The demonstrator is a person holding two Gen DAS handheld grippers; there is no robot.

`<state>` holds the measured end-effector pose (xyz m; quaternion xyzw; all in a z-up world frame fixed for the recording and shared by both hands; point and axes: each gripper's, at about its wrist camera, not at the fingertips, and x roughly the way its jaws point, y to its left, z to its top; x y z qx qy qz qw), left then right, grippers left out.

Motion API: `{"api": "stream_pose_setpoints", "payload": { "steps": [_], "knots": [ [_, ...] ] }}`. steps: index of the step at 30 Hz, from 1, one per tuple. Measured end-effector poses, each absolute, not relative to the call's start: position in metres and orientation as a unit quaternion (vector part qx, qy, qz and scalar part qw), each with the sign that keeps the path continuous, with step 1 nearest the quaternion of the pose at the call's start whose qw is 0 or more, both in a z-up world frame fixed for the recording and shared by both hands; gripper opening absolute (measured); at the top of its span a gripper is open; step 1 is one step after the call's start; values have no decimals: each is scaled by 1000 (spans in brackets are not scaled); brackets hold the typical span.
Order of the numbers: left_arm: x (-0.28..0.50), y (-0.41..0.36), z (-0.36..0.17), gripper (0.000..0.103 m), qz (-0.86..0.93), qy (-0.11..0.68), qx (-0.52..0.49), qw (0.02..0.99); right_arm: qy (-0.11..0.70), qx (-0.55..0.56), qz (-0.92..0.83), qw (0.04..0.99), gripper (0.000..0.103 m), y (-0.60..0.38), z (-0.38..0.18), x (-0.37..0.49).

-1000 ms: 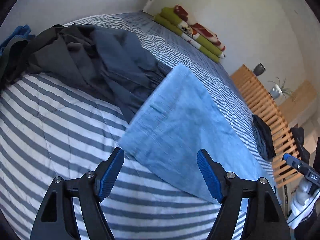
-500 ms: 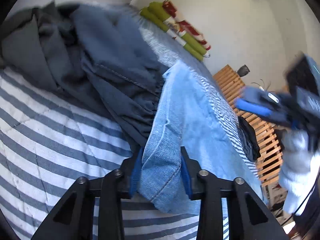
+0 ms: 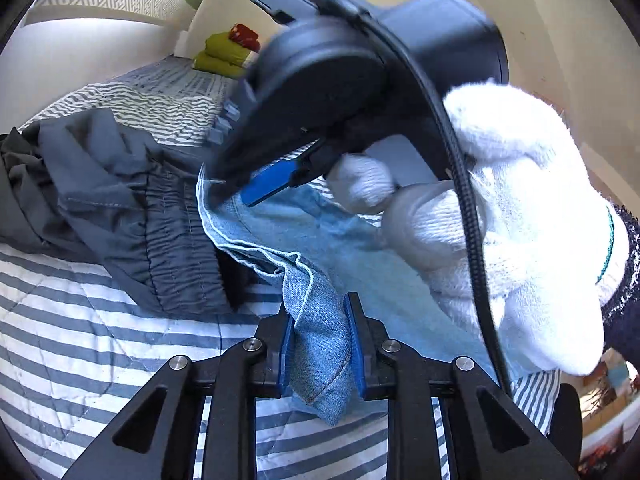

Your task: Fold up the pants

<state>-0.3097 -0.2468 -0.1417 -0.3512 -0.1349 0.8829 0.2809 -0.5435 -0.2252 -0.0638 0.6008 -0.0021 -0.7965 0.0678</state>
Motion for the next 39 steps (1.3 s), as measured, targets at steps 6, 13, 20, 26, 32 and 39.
{"api": "stream_pose_setpoints", "payload": {
  "steps": [6,13,20,26,32,39],
  "knots": [
    [-313,-236,-150,23,881,-129,-351,289,-81,599,-792,86,8,-174,-62,-533],
    [-302,-211,-144,22,894,-65,-333,292,-45,628,-761,156,49,-200,-48,-523],
    [-297,-192,-151,22,899,-17,-325,292,77,672,-720,156,52,-238,-84,-512],
    [-296,-197,-152,21,900,-16,-324,291,109,678,-716,126,6,-227,-98,-501],
    [-299,-237,-119,19,917,-66,-296,259,18,593,-794,136,2,-202,-34,-501],
    [-310,-224,-48,17,921,-77,-261,278,-52,500,-854,137,2,-183,46,-480]
  ]
}}
